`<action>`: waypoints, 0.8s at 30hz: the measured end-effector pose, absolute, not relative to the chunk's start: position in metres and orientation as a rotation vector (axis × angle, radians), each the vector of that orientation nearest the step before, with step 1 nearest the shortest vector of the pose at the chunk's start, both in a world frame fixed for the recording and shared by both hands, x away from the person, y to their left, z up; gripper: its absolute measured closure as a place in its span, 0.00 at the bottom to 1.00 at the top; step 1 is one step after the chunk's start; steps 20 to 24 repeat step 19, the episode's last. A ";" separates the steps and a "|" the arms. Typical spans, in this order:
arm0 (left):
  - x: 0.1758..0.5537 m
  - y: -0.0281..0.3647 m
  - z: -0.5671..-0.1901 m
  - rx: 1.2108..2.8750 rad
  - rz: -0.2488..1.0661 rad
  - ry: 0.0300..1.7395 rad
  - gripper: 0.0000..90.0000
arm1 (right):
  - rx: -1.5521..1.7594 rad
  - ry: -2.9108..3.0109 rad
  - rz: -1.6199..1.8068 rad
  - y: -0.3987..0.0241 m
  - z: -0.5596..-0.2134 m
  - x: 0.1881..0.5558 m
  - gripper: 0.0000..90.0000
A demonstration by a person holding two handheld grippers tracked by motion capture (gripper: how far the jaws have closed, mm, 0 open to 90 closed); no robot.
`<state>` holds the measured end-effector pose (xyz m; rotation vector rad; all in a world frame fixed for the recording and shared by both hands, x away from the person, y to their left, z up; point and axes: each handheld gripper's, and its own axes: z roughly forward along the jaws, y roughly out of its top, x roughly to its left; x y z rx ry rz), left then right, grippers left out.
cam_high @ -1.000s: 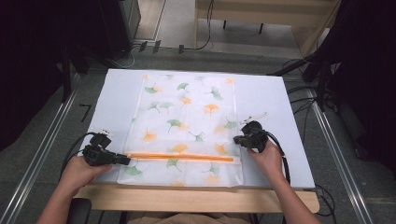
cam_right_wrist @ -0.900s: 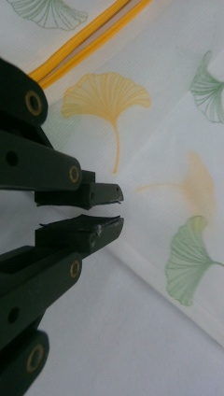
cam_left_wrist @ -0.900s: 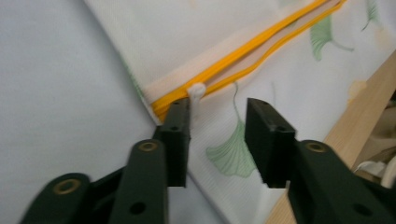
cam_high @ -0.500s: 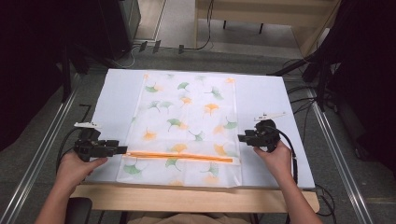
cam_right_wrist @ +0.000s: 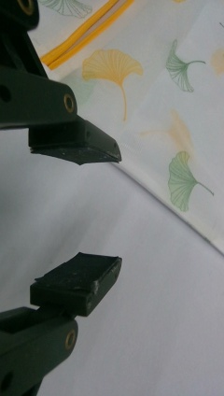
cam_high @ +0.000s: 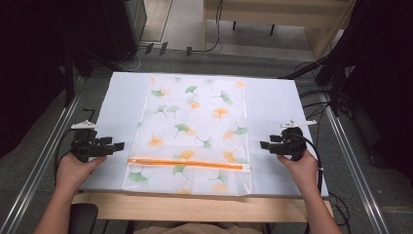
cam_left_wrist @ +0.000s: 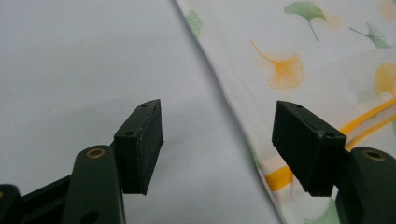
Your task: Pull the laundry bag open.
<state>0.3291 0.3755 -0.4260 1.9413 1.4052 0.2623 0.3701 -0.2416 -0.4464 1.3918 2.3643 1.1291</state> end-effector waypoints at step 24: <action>0.339 0.380 -0.435 1.954 0.293 1.473 0.33 | 1.456 2.308 1.112 -0.258 -0.452 0.369 0.40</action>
